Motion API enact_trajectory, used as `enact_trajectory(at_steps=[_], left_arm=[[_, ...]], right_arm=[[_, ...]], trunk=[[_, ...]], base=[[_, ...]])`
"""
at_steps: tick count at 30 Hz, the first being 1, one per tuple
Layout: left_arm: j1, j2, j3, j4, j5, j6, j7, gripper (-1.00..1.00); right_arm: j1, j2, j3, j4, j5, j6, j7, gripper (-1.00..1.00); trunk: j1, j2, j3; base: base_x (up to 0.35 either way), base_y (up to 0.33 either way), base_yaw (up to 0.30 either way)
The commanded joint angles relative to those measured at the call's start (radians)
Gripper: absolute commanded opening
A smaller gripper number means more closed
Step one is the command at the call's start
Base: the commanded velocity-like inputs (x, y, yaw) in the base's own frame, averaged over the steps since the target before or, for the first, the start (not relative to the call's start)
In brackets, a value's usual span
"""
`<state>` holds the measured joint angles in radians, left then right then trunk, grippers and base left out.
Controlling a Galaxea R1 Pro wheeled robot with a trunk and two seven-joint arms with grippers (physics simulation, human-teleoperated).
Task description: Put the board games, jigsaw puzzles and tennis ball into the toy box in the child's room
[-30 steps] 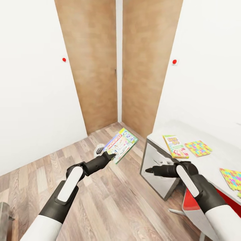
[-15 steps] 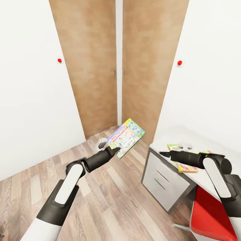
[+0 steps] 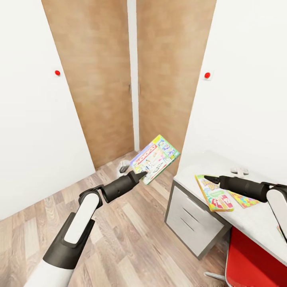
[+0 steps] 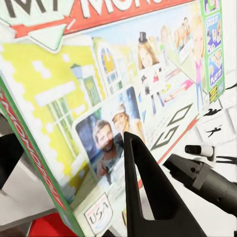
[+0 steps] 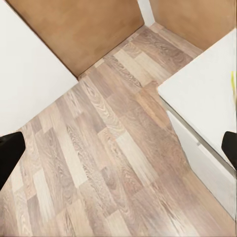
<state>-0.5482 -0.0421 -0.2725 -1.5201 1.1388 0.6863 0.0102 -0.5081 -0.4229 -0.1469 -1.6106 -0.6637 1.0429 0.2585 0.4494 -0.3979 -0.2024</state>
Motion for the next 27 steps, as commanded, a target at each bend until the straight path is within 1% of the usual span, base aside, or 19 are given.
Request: enact_trajectory(at_steps=[1, 3, 4, 6, 8, 9, 10, 11, 18, 20, 21, 22, 23, 24, 27], left_arm=[[-0.001, 0.000, 0.001, -0.003, 0.007, 0.007, 0.002, -1.00], [-0.001, -0.001, 0.000, -0.007, 0.008, 0.011, 0.001, -1.00], [-0.001, -0.001, 0.000, -0.007, 0.008, 0.011, 0.001, -1.00], [0.000, -0.001, 0.000, -0.010, 0.008, 0.013, 0.001, -1.00], [0.000, -0.001, -0.001, -0.011, 0.008, 0.015, 0.001, -1.00], [0.000, -0.001, -0.001, -0.011, 0.008, 0.015, 0.001, -1.00], [0.000, -0.001, -0.001, -0.012, 0.008, 0.016, 0.001, -1.00], [0.000, -0.001, -0.002, -0.012, 0.008, 0.016, 0.001, -1.00], [0.000, -0.002, -0.003, -0.013, 0.009, 0.017, 0.000, -1.00], [0.001, -0.002, -0.003, -0.013, 0.010, 0.018, -0.001, -1.00], [0.001, -0.002, -0.003, -0.013, 0.010, 0.018, -0.001, -1.00], [0.001, -0.002, -0.003, -0.013, 0.009, 0.018, -0.001, -1.00], [0.001, -0.002, -0.003, -0.013, 0.009, 0.018, -0.001, -1.00], [0.001, -0.002, -0.003, -0.011, 0.009, 0.018, 0.000, -1.00], [0.001, -0.001, -0.003, -0.009, 0.008, 0.018, 0.000, -1.00]], right_arm=[[0.002, -0.011, -0.003, -0.001, 0.009, 0.004, 0.043, 1.00], [0.008, -0.030, -0.007, -0.002, 0.010, 0.004, 0.109, 1.00], [0.008, -0.030, -0.007, -0.002, 0.010, 0.004, 0.109, 1.00], [0.015, -0.048, -0.013, -0.003, 0.010, 0.004, 0.164, 1.00], [0.020, -0.062, -0.027, -0.004, 0.010, 0.004, 0.202, 1.00], [0.020, -0.062, -0.027, -0.004, 0.010, 0.004, 0.202, 1.00], [0.024, -0.071, -0.045, -0.004, 0.010, 0.004, 0.227, 1.00], [0.025, -0.074, -0.053, -0.004, 0.010, 0.004, 0.235, 1.00], [0.030, -0.090, -0.109, -0.005, 0.009, 0.004, 0.270, 1.00], [0.031, -0.096, -0.141, -0.005, 0.010, 0.004, 0.304, 1.00], [0.031, -0.096, -0.141, -0.005, 0.010, 0.004, 0.304, 1.00], [0.034, -0.101, -0.157, -0.005, 0.010, 0.004, 0.327, 1.00], [0.034, -0.101, -0.157, -0.005, 0.010, 0.004, 0.327, 1.00], [0.047, -0.114, -0.182, -0.005, 0.010, 0.004, 0.364, 1.00], [0.058, -0.123, -0.200, -0.005, 0.010, 0.004, 0.379, 1.00]], trunk=[[0.001, -0.002, -0.002], [0.001, -0.002, -0.002], [0.001, -0.002, -0.002], [0.001, -0.002, -0.002], [0.001, -0.002, -0.002], [0.001, -0.002, -0.002], [0.001, -0.002, -0.002], [0.001, -0.002, -0.002], [0.001, -0.002, -0.002], [0.001, -0.002, -0.002], [0.001, -0.002, -0.002], [0.001, -0.002, -0.002], [0.001, -0.002, -0.002], [0.001, -0.002, -0.002], [0.001, -0.002, -0.002]], base=[[0.023, 0.000, -0.251], [0.017, 0.000, -0.262], [0.015, 0.000, -0.264], [0.011, 0.000, -0.271], [0.007, 0.000, -0.277], [0.006, 0.000, -0.278], [0.004, 0.000, -0.283], [0.003, 0.000, -0.285], [0.001, 0.000, -0.288], [0.000, 0.000, -0.291], [0.000, 0.000, -0.291], [0.000, 0.000, -0.291], [0.000, 0.000, -0.291], [0.000, 0.000, -0.291], [0.000, 0.000, -0.291]])
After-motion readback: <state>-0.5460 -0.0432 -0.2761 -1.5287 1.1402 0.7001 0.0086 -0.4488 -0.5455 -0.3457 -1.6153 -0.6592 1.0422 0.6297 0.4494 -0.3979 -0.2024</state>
